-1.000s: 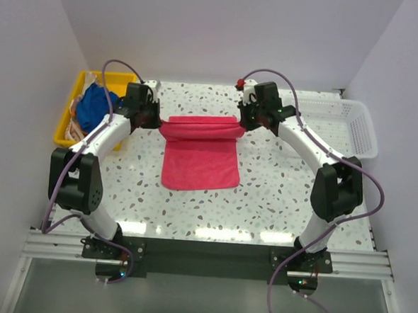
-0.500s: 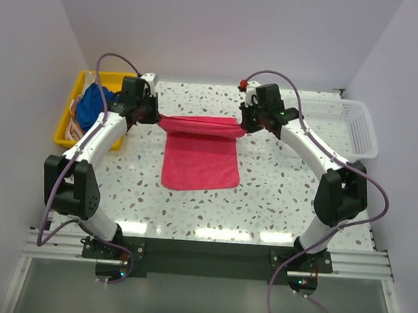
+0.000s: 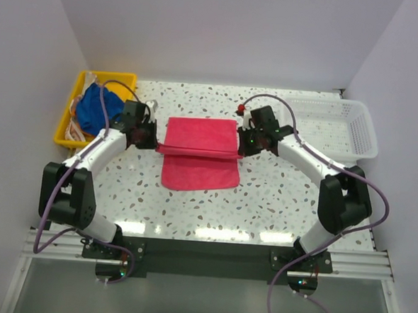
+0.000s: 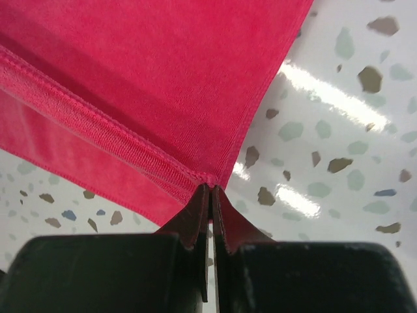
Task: Fold and stack the towels
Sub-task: Fold the towel
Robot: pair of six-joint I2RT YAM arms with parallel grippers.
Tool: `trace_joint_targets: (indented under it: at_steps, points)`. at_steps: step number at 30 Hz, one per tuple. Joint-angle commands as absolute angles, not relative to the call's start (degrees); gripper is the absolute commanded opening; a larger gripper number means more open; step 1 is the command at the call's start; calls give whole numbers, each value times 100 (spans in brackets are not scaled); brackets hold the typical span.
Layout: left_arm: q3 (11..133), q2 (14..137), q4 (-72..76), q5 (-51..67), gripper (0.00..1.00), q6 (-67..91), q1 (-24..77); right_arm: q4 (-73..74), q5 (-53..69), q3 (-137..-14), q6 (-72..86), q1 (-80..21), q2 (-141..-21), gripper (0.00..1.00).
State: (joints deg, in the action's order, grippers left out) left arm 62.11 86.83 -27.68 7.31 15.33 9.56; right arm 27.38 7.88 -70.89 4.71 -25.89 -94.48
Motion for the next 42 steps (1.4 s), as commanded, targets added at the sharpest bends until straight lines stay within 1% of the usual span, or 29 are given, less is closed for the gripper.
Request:
trace_joint_targets:
  at_steps: [1,6,16,20,27,32,37,42]
  points:
    - [5592,8508,-2664,465,0,1722,870,2813,703,-6794,808,-2487,-9517,0]
    - [5142,8701,-2453,615,0,1907,1010,2593,782,-6540,949,-2487,-9817,0]
    - [4887,8895,-2276,378,0,2013,1169,2312,896,-6381,1037,-2487,-10239,0]
    - [5115,8807,-2469,211,0,2021,1169,2417,853,-6521,985,-2496,-10169,0]
    - [5905,8341,-3154,-175,0,2109,1204,3005,528,-7136,774,-2487,-9695,0]
    - [6038,7867,-3463,-281,0,2258,1292,3234,457,-7233,791,-2496,-9204,0]
    - [5529,7568,-3332,-325,0,2495,1450,3050,624,-6751,940,-2496,-8904,0]
    - [4766,7646,-2875,-317,0,2698,1494,2646,607,-6180,1019,-2496,-9079,0]
